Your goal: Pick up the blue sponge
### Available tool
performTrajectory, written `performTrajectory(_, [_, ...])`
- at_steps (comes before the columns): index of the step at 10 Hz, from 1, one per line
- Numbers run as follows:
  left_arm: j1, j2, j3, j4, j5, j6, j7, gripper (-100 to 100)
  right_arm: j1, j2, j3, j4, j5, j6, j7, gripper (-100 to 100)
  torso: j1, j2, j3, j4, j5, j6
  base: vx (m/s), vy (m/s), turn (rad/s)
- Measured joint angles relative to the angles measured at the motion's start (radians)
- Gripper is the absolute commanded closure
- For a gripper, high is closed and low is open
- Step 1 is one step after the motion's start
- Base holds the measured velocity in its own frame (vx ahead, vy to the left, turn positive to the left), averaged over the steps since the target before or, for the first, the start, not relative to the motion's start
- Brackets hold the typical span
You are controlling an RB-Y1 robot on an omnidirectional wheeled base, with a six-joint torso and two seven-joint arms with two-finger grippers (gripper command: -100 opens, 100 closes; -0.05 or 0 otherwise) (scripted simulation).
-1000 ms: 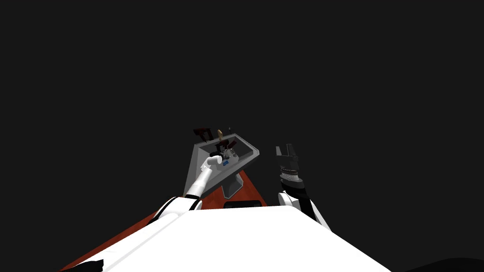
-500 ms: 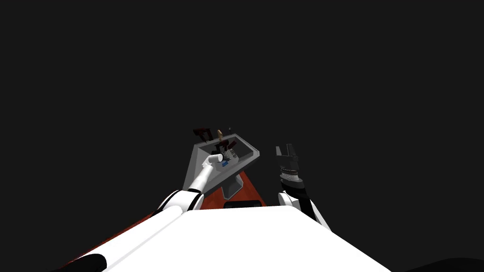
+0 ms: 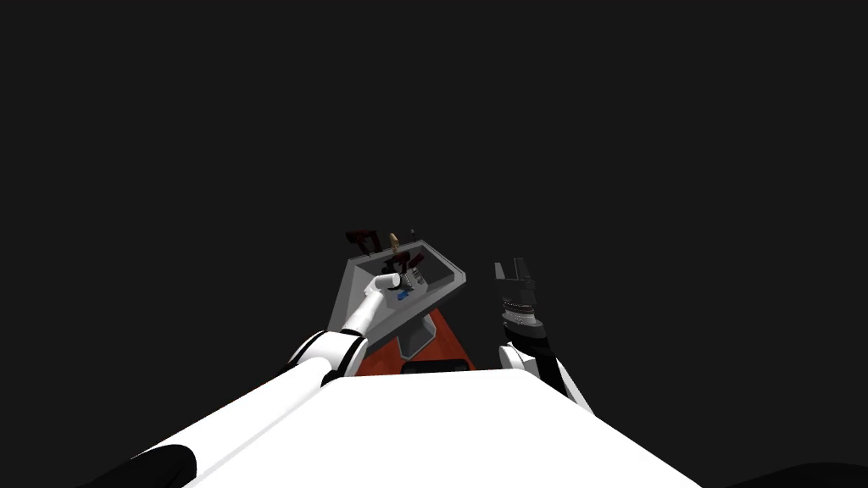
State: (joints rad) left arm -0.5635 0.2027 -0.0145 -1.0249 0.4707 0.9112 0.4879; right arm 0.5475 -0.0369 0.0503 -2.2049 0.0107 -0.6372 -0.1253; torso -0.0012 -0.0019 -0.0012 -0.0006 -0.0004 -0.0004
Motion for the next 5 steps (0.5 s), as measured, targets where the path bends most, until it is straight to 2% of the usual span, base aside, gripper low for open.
performTrajectory(5, [-0.086, 0.015, 0.000, 0.133, 0.010, 0.134, 0.027, -100, 0.000, 0.000, 0.000, 0.000, 0.000, 0.000, 0.000, 0, 0.000, 0.000, 0.000, 0.000, 0.000, 0.000, 0.030, -0.027, 0.036])
